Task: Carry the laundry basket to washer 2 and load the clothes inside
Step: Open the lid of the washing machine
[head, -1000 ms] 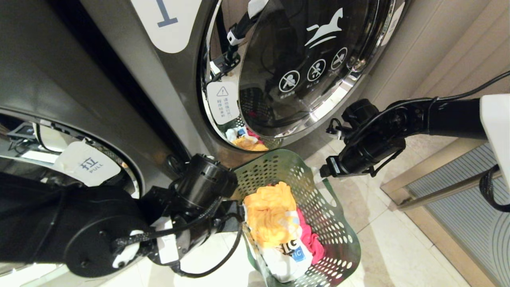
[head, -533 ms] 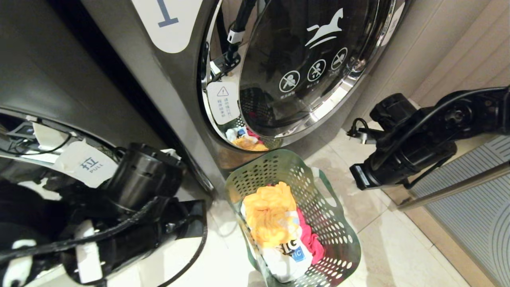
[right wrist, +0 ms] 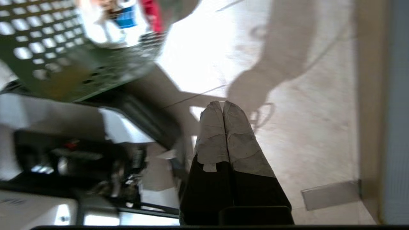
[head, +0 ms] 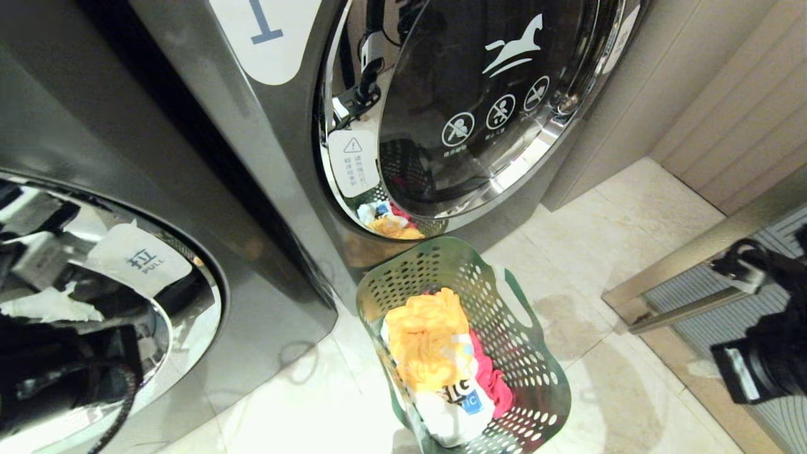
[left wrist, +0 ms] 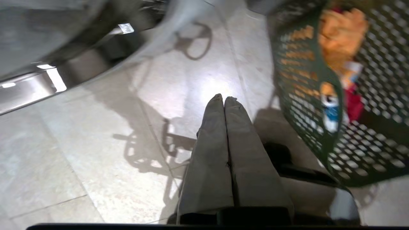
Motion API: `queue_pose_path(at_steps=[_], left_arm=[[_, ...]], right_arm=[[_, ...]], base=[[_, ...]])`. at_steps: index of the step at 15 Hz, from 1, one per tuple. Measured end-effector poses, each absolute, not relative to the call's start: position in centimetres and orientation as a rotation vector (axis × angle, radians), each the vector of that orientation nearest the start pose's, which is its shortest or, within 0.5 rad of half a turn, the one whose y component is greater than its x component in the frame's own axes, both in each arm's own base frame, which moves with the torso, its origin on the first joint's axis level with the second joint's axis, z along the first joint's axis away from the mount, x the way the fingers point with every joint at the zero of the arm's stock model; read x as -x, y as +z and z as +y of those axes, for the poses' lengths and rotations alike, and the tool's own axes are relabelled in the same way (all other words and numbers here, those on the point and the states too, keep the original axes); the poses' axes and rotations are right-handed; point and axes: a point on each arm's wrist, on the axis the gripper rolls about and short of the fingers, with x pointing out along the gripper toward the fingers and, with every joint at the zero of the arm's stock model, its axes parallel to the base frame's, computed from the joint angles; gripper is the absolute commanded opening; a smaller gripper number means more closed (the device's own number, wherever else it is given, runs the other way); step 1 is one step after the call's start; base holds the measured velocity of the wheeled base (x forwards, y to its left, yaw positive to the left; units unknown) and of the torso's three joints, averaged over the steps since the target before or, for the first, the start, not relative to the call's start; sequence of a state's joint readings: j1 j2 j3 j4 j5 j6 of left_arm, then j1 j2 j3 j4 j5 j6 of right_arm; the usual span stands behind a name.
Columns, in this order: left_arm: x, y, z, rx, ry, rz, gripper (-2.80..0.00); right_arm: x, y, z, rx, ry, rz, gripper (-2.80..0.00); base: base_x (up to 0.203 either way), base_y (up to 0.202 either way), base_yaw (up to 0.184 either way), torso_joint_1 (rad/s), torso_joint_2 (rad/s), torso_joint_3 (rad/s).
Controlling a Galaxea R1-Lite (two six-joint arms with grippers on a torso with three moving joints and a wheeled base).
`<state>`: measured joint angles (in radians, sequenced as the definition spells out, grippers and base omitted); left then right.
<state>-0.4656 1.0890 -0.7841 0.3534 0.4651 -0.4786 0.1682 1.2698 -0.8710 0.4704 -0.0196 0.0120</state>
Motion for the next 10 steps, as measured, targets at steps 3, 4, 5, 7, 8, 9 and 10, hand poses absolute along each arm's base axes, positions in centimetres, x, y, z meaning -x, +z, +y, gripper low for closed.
queue_pose_path(at_steps=[3,4,5,7,8,9,10], left_arm=[[-9.8,20.8,-1.0,0.205,0.381,0.544,-2.80],[-8.4,19.7,-0.2,0.210,0.429,0.545,-2.80],[-6.9,18.5,0.1,0.213,0.441,0.542,-2.80],[-4.1,15.9,0.4,0.194,0.368,0.540,-2.80],[-2.8,14.2,0.4,0.160,0.307,0.556,-2.80],[-1.7,12.7,0.4,0.111,0.232,0.561,-2.80],[-0.9,11.6,0.4,0.069,0.152,0.554,-2.80]], right_arm=[[-10.8,20.3,0.5,0.072,0.025,0.758,-2.80],[-8.8,19.6,0.2,0.078,0.009,0.728,-2.80],[-6.9,18.4,0.0,0.090,0.000,0.712,-2.80],[-3.6,15.5,-0.1,0.122,-0.003,0.683,-2.80],[-2.2,13.9,-0.1,0.135,-0.002,0.665,-2.80],[-1.0,12.5,-0.1,0.146,0.005,0.637,-2.80],[0.0,11.4,0.0,0.152,0.023,0.602,-2.80]], base=[[0.000,0.000,0.000,0.000,0.00,0.000],[0.000,0.000,0.000,0.000,0.00,0.000],[0.000,0.000,0.000,0.000,0.00,0.000],[0.000,0.000,0.000,0.000,0.00,0.000],[0.000,0.000,0.000,0.000,0.00,0.000],[0.000,0.000,0.000,0.000,0.00,0.000],[0.000,0.000,0.000,0.000,0.00,0.000]])
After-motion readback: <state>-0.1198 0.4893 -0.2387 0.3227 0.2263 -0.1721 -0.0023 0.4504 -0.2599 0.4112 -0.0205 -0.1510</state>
